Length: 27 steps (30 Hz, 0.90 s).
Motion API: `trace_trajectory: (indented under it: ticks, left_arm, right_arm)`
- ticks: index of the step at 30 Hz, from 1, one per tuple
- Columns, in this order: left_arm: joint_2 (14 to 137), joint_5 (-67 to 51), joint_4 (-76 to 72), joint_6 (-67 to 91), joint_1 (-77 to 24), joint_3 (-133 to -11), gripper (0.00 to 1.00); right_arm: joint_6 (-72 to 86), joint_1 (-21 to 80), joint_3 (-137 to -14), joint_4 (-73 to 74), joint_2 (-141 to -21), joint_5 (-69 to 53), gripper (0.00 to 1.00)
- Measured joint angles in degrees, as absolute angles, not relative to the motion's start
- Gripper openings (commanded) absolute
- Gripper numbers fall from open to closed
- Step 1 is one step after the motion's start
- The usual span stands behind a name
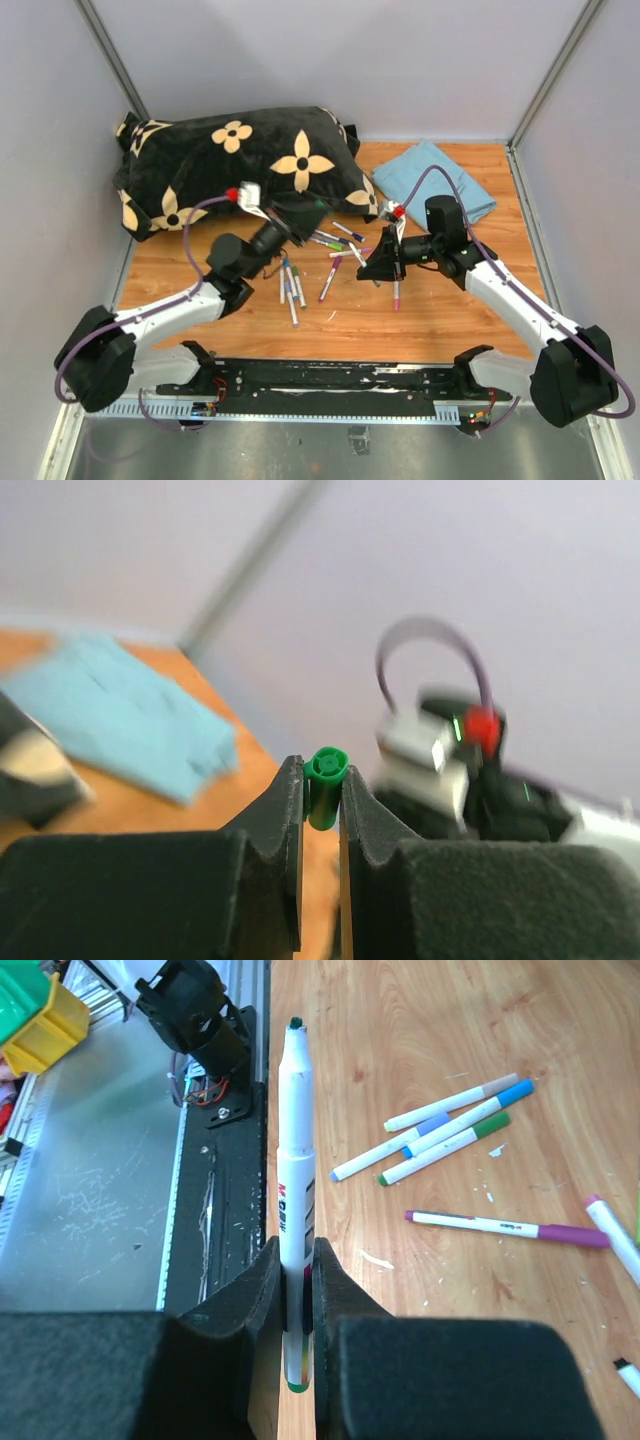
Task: Open the pen caps
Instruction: Open the pen cap from the pen, then place the pen at the center of the board.
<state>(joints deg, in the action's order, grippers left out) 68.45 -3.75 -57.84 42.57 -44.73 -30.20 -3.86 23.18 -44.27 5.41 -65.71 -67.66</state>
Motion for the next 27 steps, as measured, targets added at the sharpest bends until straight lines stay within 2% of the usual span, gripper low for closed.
trace_trajectory:
  ticks: [4,8,11,19,27]
  left_arm:
    - [63.2,2.4,-55.8,42.0,-37.0,-34.0,0.0]
    - [59.8,3.9,-54.5,41.2,-36.2,-36.4,0.0]
    - [58.0,3.4,-52.0,40.8,-36.2,-36.2,0.0]
    - [54.4,3.8,-40.6,41.5,-36.2,-26.9,0.0]
    - [54.2,8.6,-24.9,41.2,-36.1,-25.7,0.0]
  right_arm:
    - [-3.9,23.2,-44.3,5.9,-66.7,-69.0,0.01]
    - [-5.3,23.2,-44.6,7.9,-66.8,-68.7,0.01]
    - [-10.0,23.2,-46.5,13.5,-66.7,-65.0,0.07]
    - [-24.4,22.7,-50.8,25.3,-61.4,-44.2,0.12]
    - [-30.0,20.5,-50.8,29.4,-62.9,-27.5,0.12]
